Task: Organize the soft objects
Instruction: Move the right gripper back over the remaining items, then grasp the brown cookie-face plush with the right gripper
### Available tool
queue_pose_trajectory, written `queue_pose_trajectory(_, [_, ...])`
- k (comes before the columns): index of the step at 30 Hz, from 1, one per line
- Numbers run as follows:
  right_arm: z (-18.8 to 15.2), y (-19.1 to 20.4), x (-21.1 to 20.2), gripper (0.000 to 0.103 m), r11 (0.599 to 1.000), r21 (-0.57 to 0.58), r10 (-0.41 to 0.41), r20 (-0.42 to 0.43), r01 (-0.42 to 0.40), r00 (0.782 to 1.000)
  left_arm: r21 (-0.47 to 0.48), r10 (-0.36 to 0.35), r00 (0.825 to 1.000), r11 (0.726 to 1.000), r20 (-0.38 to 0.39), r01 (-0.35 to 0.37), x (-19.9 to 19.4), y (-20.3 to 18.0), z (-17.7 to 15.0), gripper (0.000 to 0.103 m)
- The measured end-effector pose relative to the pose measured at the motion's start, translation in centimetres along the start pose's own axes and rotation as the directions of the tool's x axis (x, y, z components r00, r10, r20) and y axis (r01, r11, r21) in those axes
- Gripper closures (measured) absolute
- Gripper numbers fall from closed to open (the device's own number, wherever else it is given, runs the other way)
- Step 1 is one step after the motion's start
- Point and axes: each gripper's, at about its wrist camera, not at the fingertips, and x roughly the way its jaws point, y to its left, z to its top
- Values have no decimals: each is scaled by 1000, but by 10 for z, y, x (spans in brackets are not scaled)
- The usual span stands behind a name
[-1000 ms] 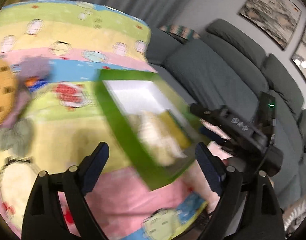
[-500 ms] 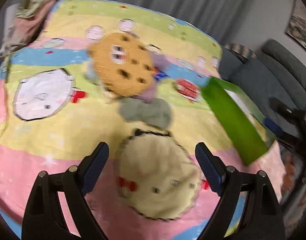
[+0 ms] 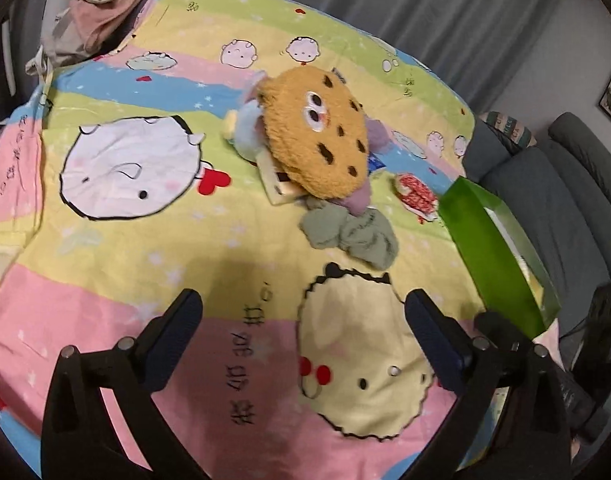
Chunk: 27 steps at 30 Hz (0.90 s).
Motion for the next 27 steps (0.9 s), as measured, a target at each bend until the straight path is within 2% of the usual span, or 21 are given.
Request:
queue_pose_trajectory(4, [-18,8,6,17,999,-35,-17,-32,16,999,-65,3,1000,998,-18,-5,2,15,3,2])
queue_pose_trajectory(7, [-23,9,10,17,999,-16,-34,-53,34,998,-118,-3,1000,993,-20,0,-3,26,6,2])
queue_pose_trajectory(12, [-24,16,4,17,999,2,-42,-50,43,998,-129,5,1000,992,1,-5,-17,31,11,1])
queue_pose_trajectory(20, [-6,44,-13,17,999,30,-33,24,32,999,-169,8,998,986,58,2,-43,42,20,1])
queue_pose_trajectory(25, [9,54,-3,17,998,61,-11,16,10,1000,-210,68,997,976,45,-57,-52,57,23,1])
queue_pose_trajectory(27, [15,57,3,17,996,87,0,2,0,1000,-231,71,997,971,39,-60,-55,63,24,1])
